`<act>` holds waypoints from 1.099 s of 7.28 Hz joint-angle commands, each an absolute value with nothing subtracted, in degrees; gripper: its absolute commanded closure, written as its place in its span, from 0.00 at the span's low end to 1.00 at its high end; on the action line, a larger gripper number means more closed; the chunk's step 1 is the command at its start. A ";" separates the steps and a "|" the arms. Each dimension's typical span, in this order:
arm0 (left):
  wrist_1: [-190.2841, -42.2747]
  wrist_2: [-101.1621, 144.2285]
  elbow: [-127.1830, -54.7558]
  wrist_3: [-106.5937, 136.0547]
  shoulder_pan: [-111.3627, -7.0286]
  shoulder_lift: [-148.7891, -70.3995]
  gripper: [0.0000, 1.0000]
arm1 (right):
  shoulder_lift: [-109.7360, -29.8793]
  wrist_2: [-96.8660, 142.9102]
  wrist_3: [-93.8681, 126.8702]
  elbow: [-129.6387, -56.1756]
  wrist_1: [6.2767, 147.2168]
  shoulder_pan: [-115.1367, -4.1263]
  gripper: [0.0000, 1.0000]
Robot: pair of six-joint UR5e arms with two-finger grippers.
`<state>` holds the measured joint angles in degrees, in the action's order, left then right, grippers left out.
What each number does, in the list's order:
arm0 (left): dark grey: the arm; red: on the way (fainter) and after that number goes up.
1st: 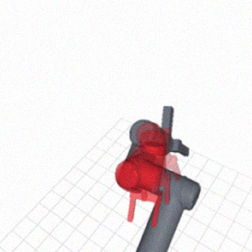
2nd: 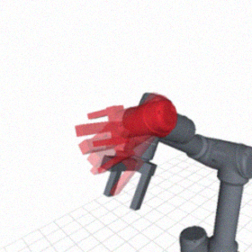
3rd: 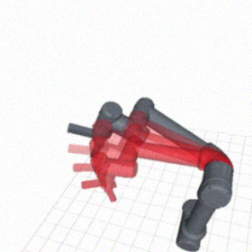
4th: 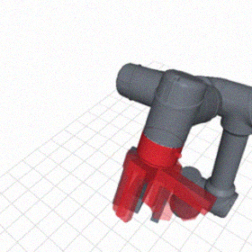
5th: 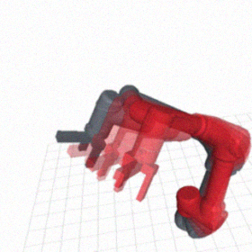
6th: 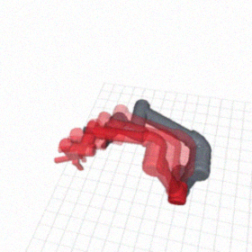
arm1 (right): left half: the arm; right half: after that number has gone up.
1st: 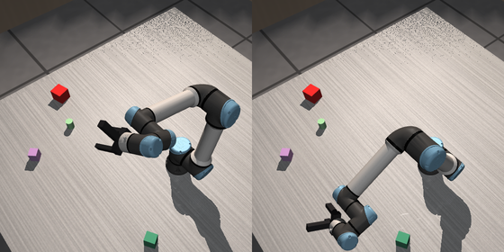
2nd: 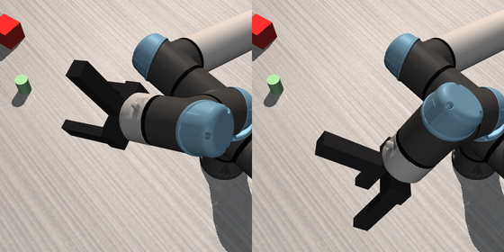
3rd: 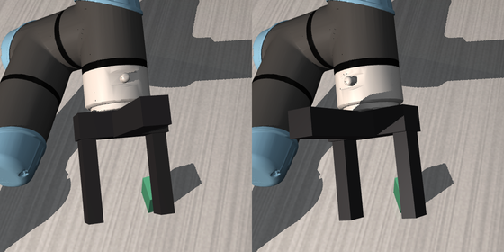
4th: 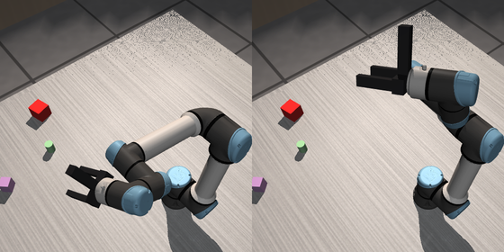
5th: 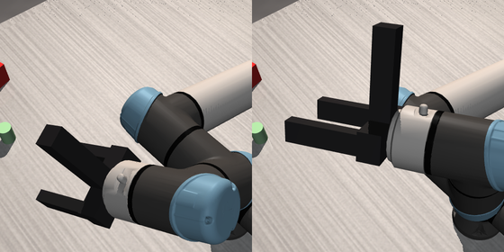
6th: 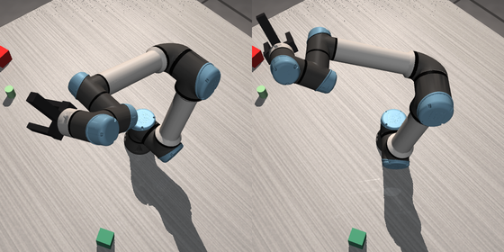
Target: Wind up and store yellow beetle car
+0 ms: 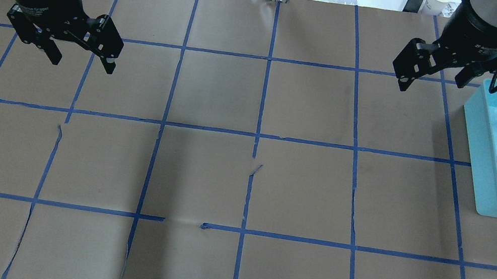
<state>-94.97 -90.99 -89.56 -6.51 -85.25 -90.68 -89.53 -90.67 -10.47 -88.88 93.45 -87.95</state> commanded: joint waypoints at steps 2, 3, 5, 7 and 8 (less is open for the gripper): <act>-95.01 -91.05 -89.56 -6.59 -85.17 -90.70 0.00 | -89.56 -91.32 0.16 -88.68 93.52 -91.40 0.00; -95.01 -91.05 -89.56 -6.59 -85.17 -90.79 0.00 | -89.56 -90.97 0.18 -88.77 93.43 -91.41 0.00; -95.01 -91.14 -89.56 -6.59 -85.25 -90.79 0.00 | -89.47 -91.49 -0.26 -88.68 93.43 -91.41 0.00; -95.01 -91.05 -89.65 -6.59 -85.25 -90.79 0.00 | -89.47 -91.58 -0.44 -88.68 93.52 -91.41 0.00; -95.01 -91.05 -89.65 -6.50 -85.25 -91.05 0.00 | -89.47 -91.50 -0.44 -88.77 93.43 -91.41 0.00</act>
<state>-95.01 -91.06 -89.63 -6.58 -85.25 -90.87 -89.48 -91.50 -0.40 -88.70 93.49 -91.38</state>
